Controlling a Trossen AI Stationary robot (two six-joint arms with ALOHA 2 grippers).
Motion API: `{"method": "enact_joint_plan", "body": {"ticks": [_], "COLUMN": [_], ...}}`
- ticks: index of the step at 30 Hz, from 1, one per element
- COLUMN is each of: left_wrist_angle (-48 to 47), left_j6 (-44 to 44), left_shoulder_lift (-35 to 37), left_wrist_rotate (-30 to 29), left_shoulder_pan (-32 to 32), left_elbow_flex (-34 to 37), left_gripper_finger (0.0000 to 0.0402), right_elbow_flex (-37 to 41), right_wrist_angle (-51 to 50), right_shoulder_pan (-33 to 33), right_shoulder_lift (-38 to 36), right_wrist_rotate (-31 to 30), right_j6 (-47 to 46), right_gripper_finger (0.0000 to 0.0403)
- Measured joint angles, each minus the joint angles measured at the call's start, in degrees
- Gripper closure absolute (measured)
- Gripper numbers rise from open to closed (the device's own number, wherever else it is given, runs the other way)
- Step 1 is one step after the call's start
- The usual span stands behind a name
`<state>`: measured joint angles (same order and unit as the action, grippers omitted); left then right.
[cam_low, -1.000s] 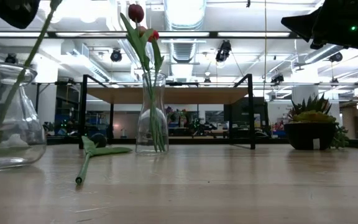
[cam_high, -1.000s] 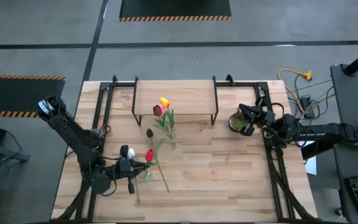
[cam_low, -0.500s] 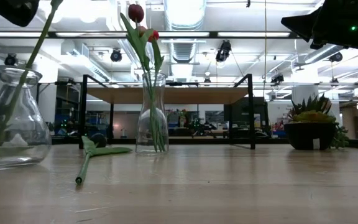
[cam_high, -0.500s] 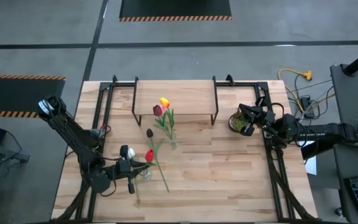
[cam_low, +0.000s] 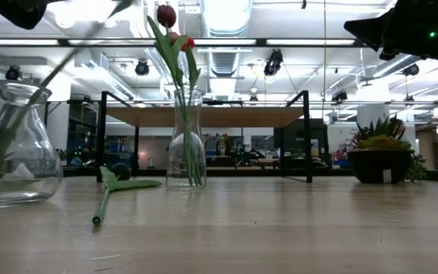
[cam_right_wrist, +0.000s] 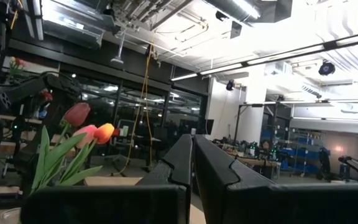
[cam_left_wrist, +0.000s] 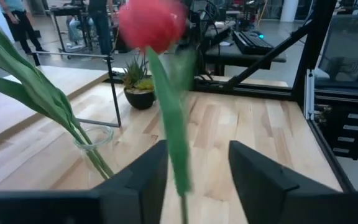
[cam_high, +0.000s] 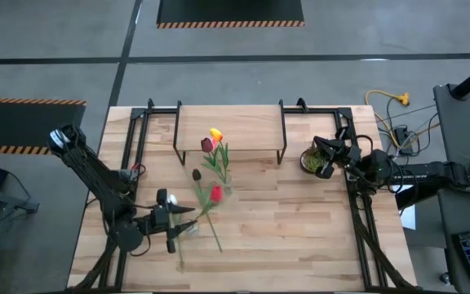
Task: Pick and place flowers into a vace then onto a shelf
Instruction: Put the red flower into the bottom transparent vase, then put the white flower into the bottom transparent vase
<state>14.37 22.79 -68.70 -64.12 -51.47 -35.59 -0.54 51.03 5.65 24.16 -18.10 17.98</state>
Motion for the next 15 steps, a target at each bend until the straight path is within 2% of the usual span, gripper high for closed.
{"method": "enact_joint_plan", "body": {"ticks": [5, 9, 15], "left_wrist_angle": [0.0, 0.0, -0.5], "left_j6": [0.0, 0.0, 3.4], "left_shoulder_lift": [3.3, 5.8, 7.8], "left_wrist_rotate": [3.2, 6.0, 6.2], "left_shoulder_pan": [-0.3, -0.8, -2.7], "left_elbow_flex": [0.0, 0.0, 0.0], "left_gripper_finger": [0.0214, 0.0213, 0.0213], "right_elbow_flex": [0.0, 0.0, 0.0], "right_wrist_angle": [0.0, 0.0, 0.0], "right_shoulder_pan": [0.0, 0.0, 0.0], "right_shoulder_lift": [0.0, 0.0, 0.0], "right_wrist_rotate": [0.0, 0.0, 0.0], "right_j6": [0.0, 0.0, 0.0], "right_gripper_finger": [0.0394, 0.0394, 0.0394]}}
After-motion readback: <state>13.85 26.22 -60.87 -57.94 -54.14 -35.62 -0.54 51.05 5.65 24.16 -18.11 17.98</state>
